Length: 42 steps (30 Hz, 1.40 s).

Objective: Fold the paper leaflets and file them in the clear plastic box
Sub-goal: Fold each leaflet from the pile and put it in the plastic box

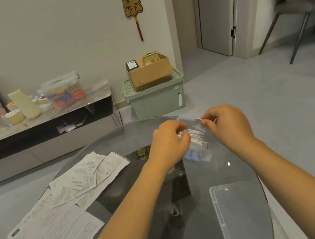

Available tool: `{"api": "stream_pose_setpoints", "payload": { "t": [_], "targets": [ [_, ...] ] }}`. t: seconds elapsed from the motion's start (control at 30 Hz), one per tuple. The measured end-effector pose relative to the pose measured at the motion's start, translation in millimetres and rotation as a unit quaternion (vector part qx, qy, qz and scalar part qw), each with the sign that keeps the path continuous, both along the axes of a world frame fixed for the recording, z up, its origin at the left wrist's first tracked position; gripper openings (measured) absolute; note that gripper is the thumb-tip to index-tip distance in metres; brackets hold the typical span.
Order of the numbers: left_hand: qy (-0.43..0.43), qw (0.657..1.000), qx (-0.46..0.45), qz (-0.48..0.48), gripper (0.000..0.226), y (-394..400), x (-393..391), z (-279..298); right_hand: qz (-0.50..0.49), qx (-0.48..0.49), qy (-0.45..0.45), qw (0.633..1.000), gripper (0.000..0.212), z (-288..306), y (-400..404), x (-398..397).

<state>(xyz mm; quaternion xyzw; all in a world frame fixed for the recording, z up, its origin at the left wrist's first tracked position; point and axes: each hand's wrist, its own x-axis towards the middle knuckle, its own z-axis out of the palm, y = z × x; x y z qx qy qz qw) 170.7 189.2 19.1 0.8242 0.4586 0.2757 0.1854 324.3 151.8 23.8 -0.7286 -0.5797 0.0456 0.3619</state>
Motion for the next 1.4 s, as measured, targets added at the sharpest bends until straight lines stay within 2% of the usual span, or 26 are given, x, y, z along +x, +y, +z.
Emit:
{"api": "stream_pose_setpoints", "payload": {
  "t": [0.07,0.13,0.27,0.43,0.57,0.67,0.8,0.97,1.03,1.13,1.27,1.4],
  "targets": [
    [0.109,0.992,0.047,-0.038,0.035,12,9,-4,-0.019,0.000,-0.013,1.000,0.013,-2,7,6],
    [0.177,0.979,0.065,-0.074,0.050,22,19,-12,-0.022,-0.006,-0.017,1.000,0.017,-6,14,7],
    [0.230,0.963,0.105,-0.093,0.061,33,24,-26,-0.027,-0.040,-0.022,0.999,0.024,-15,22,3],
    [0.278,0.949,0.114,-0.097,0.091,34,25,-27,-0.044,-0.041,-0.045,0.997,0.025,-22,29,-4],
    [0.269,0.954,0.100,-0.087,0.082,34,26,-26,-0.047,-0.057,-0.083,0.994,0.028,-28,33,-11],
    [0.249,0.958,0.114,-0.089,0.090,33,24,-28,-0.052,-0.068,-0.111,0.990,0.027,-28,36,-12],
    [0.234,0.961,0.117,-0.093,0.090,34,22,-30,-0.049,-0.129,-0.153,0.979,0.025,-27,39,-16],
    [0.201,0.969,0.109,-0.093,0.079,34,21,-33,-0.003,-0.144,-0.086,0.986,0.031,-27,40,-15],
    [0.200,0.970,0.108,-0.091,0.080,34,21,-33,0.019,-0.133,-0.037,0.990,0.036,-27,38,-13],
    [0.207,0.968,0.113,-0.087,0.084,34,20,-32,0.024,-0.117,-0.015,0.993,0.038,-26,36,-9],
    [0.247,0.959,0.112,-0.082,0.087,35,22,-31,0.006,-0.070,-0.009,0.998,0.036,-24,32,-6],
    [0.286,0.953,0.076,-0.073,0.074,35,27,-26,0.005,-0.048,0.012,0.999,0.038,-24,28,-3]
  ]
}}
